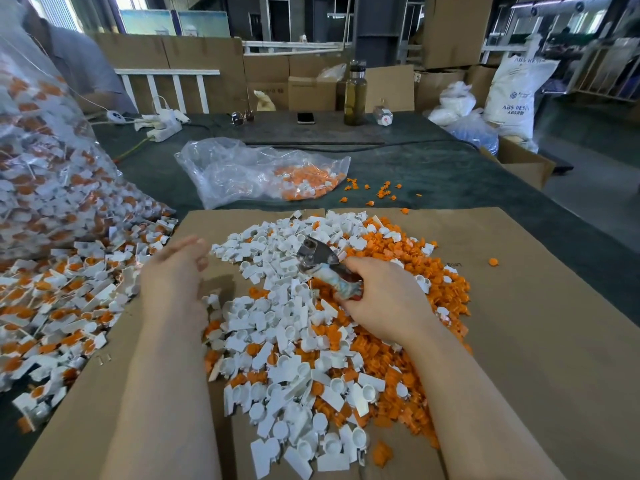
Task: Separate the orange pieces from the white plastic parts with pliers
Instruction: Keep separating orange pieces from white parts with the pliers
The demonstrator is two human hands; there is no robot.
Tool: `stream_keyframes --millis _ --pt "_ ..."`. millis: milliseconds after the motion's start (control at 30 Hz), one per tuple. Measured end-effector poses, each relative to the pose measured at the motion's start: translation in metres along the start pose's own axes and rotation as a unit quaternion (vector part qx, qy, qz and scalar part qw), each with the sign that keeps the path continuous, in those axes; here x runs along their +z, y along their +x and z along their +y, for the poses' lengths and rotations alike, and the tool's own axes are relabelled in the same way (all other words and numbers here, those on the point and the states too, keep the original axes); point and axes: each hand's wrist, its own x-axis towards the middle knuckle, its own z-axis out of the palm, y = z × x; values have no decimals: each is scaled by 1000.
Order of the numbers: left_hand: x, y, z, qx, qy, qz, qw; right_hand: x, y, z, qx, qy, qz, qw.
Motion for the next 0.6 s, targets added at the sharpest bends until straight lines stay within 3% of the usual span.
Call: stream_keyframes --millis 100,233,367,467,600 --pt "11 -9 -7 62 198 -40 978 3 -1 0 8 -15 8 1000" --pt "18 -9 -20 145 450 -57 880 4 0 0 21 -32 13 999" --pt "22 -9 -25 209 547 -51 809 5 0 -1 28 -39 17 999" --pt "22 -7 -26 211 558 -65 800 4 -1 -1 26 -44 22 998" --pt "23 -9 -26 210 520 -57 826 4 -1 -1 29 -50 24 998"
